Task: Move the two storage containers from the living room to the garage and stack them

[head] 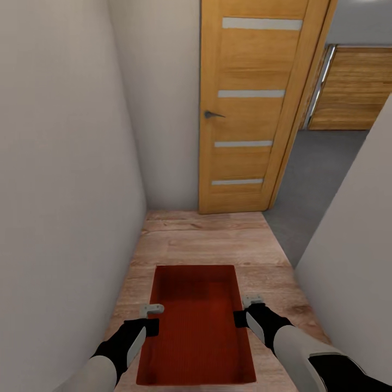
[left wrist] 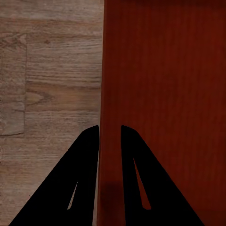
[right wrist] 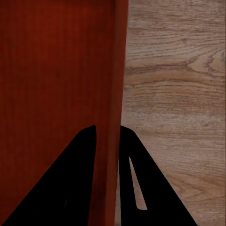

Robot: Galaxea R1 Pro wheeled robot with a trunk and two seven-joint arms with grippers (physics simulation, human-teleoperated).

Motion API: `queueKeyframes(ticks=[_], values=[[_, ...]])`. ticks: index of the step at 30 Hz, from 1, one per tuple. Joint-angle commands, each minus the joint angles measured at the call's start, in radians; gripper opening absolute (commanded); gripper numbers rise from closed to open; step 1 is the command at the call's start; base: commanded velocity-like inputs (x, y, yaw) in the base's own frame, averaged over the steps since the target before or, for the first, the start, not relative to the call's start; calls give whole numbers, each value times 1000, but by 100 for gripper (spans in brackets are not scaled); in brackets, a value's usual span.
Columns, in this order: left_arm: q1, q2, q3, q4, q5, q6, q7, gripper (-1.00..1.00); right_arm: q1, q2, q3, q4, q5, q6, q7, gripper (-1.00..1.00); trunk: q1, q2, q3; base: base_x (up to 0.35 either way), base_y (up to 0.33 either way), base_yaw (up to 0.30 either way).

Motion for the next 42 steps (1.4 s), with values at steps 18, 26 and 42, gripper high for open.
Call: queueKeyframes(ticks=[18,26,42], values=[[0,14,-19,2,29,17,-5,-100,-1,0,57,-4,-21,5,2,-100,1,0,-1,345,72,-97],[0,14,-19,2,29,17,-5,-100,-1,0,57,-5,-21,5,2,-100,1,0,-1,345,72,-21],[0,14,-19,2,29,17,-5,-100,-1,0,57,-5,-21,5,2,-100,1,0,-1,345,27,-1]])
